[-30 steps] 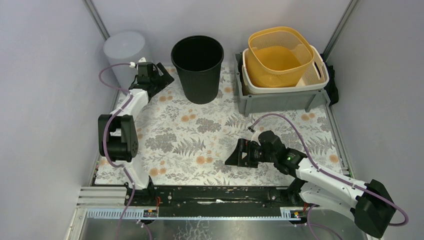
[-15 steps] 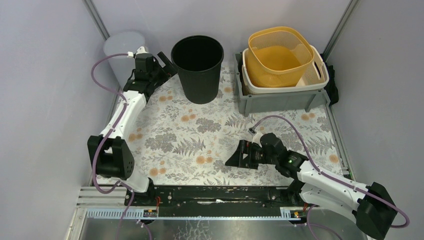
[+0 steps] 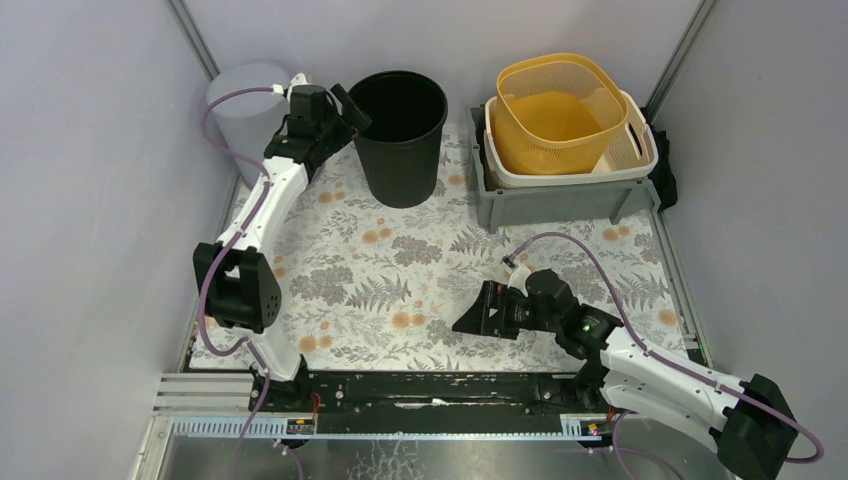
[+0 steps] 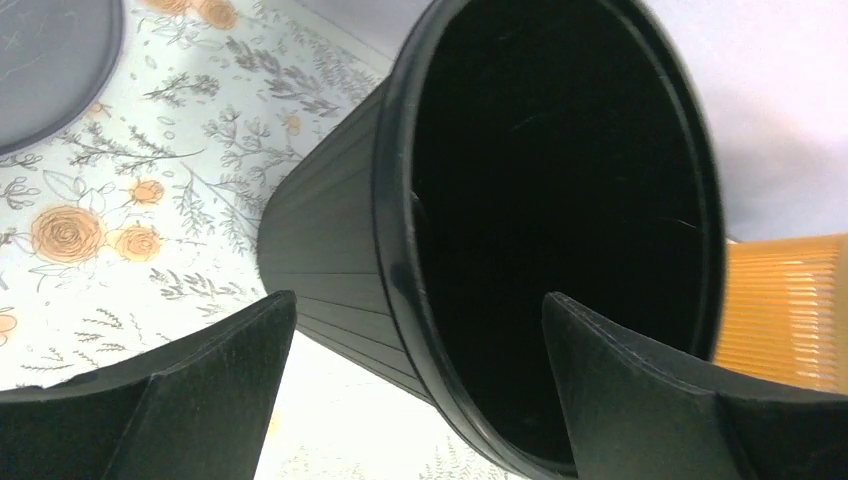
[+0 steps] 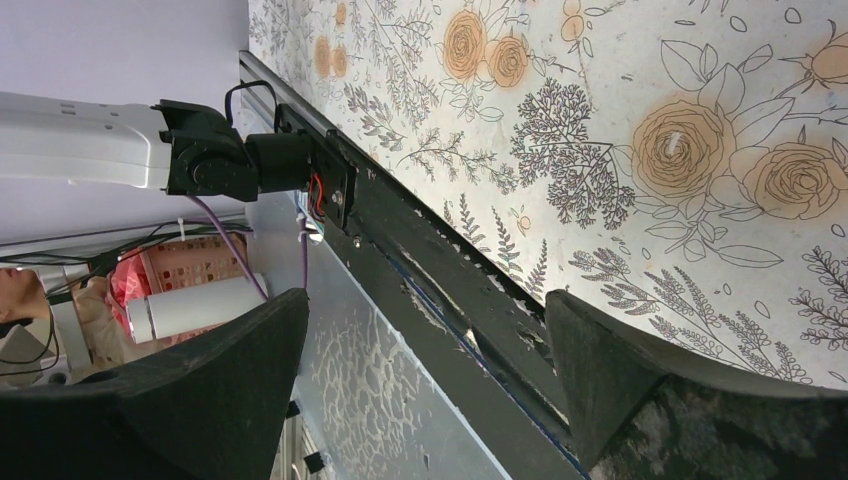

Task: Turn the large container upside down
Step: Move the container to the center of the board.

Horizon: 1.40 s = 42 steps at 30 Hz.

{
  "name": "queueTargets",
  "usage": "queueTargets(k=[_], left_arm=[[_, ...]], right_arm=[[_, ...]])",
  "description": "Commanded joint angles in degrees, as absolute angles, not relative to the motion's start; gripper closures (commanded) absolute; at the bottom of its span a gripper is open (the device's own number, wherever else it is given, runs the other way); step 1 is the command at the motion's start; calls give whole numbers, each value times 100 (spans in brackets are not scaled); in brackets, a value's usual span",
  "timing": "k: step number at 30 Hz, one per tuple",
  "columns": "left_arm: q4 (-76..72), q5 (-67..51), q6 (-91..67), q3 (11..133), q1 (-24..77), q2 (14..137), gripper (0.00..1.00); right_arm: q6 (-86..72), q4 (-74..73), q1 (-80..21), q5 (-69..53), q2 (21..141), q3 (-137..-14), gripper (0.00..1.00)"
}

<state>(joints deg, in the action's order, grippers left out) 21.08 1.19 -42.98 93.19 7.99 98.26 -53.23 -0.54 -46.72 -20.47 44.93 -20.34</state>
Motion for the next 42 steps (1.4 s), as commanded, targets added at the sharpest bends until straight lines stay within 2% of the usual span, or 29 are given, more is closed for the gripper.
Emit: queueTargets(k=[1, 10, 14, 21, 33, 37, 42], left_arm=[[2355, 486, -4323, 9527, 809, 10082, 0], [2421, 711, -4138, 9460, 809, 10287, 0], [2436, 800, -4054, 9363, 806, 10178, 6], [2593, 954, -3884, 9330, 809, 10001, 28], [2777, 763, -3665, 9177, 805, 9700, 79], [2978, 550, -3509, 9182, 808, 9530, 86], [3352, 389, -3291, 9140, 807, 9072, 86]], right_arm=[[-5354, 55, -4727, -1961, 4399, -2034, 5], [-5319, 136, -4723, -2007, 4643, -2083, 5], [-5294, 208, -4726, -2038, 4785, -2150, 5], [-5295, 317, -4723, -2076, 4929, -2166, 5], [-5352, 396, -4737, -2066, 4907, -2086, 5], [-5358, 401, -4737, -2070, 4884, -2070, 5], [-5196, 193, -4733, -2005, 4859, -2242, 5]])
